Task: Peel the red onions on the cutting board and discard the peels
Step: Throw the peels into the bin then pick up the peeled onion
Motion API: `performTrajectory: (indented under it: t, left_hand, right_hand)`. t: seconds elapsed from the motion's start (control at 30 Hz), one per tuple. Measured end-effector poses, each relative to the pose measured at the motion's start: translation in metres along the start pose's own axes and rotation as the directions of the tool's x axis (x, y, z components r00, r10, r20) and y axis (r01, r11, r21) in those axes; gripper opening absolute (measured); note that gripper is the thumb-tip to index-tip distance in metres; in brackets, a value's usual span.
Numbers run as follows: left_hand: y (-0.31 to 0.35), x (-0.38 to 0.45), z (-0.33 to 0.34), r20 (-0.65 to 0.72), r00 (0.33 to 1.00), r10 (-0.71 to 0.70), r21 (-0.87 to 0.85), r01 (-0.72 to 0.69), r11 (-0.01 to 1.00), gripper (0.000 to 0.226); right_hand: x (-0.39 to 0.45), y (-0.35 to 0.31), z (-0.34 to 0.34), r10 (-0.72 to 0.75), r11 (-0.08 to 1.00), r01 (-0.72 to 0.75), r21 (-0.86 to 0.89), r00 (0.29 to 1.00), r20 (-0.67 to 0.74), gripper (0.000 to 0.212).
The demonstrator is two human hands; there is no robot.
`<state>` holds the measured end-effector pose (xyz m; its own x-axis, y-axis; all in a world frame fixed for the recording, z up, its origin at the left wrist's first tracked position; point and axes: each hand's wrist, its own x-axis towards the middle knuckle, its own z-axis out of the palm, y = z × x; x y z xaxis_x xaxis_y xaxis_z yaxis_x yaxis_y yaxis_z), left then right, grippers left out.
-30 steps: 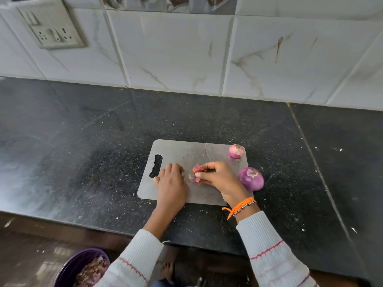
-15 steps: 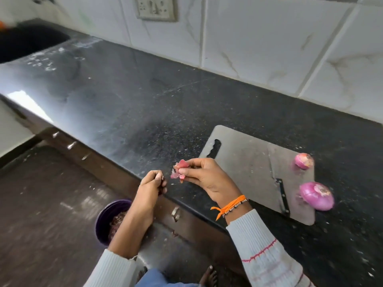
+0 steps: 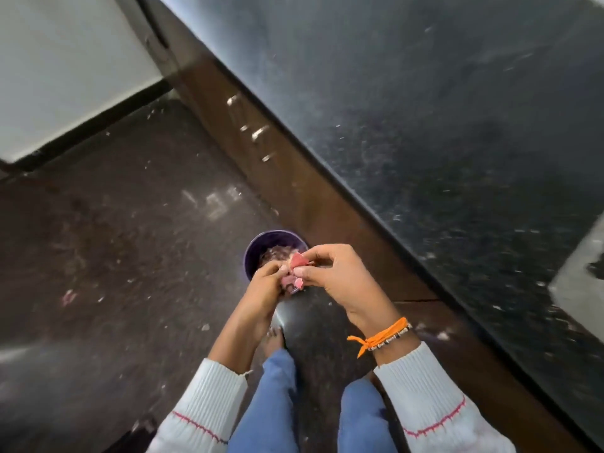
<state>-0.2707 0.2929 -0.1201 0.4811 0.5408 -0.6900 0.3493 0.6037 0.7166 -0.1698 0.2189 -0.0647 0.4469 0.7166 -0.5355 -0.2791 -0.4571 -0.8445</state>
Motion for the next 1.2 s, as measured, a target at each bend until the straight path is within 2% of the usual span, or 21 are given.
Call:
performTrajectory:
  t: [0.07, 0.17, 0.27, 0.4, 0.5, 0.67, 0.83, 0.9, 1.07, 1.2]
  left_hand:
    - [0.001, 0.026, -0.021, -0.044, 0.997, -0.070, -0.025, 0.069, 0.997, 0.027]
    - [-0.011, 0.067, -0.053, -0.083, 0.982, -0.168, -0.046, 0.164, 0.985, 0.036]
    - [-0.037, 0.111, -0.080, -0.117, 0.960, -0.256, -0.049, 0.251, 0.967, 0.041]
    - [-0.083, 0.172, -0.104, -0.135, 0.915, -0.380, -0.211, 0.348, 0.913, 0.036]
    - [-0.119, 0.213, -0.115, -0.188, 0.877, -0.441, -0.301, 0.376, 0.876, 0.029]
    - [-0.175, 0.282, -0.128, -0.263, 0.839, -0.476, -0.344, 0.379, 0.859, 0.019]
    - [-0.206, 0.324, -0.129, -0.257, 0.823, -0.507, -0.431, 0.372, 0.822, 0.036]
    - [-0.208, 0.326, -0.127, -0.249, 0.821, -0.513, -0.401, 0.395, 0.827, 0.039]
    - [-0.193, 0.317, -0.128, -0.272, 0.824, -0.498, -0.365, 0.390, 0.845, 0.022]
    - [-0.177, 0.306, -0.129, -0.311, 0.832, -0.460, -0.292, 0.377, 0.879, 0.025]
  right_hand:
    - [0.030, 0.011, 0.019, 0.048, 0.999, -0.048, 0.015, 0.999, 0.014, 0.019]
    - [0.079, 0.040, 0.042, 0.138, 0.989, -0.137, 0.058, 0.990, -0.024, 0.027]
    - [0.124, 0.075, 0.059, 0.251, 0.959, -0.240, 0.149, 0.966, -0.063, 0.017]
    - [0.182, 0.131, 0.077, 0.369, 0.903, -0.333, 0.271, 0.925, -0.094, 0.026]
    - [0.224, 0.176, 0.086, 0.436, 0.877, -0.382, 0.293, 0.888, -0.148, 0.026]
    - [0.283, 0.249, 0.101, 0.503, 0.855, -0.442, 0.272, 0.835, -0.223, 0.024]
    - [0.318, 0.296, 0.110, 0.589, 0.770, -0.480, 0.421, 0.788, -0.179, 0.033]
    - [0.322, 0.302, 0.110, 0.611, 0.753, -0.487, 0.442, 0.766, -0.198, 0.034]
    - [0.319, 0.289, 0.107, 0.619, 0.776, -0.507, 0.375, 0.725, -0.301, 0.034]
    - [0.313, 0.272, 0.107, 0.572, 0.817, -0.495, 0.296, 0.759, -0.311, 0.020]
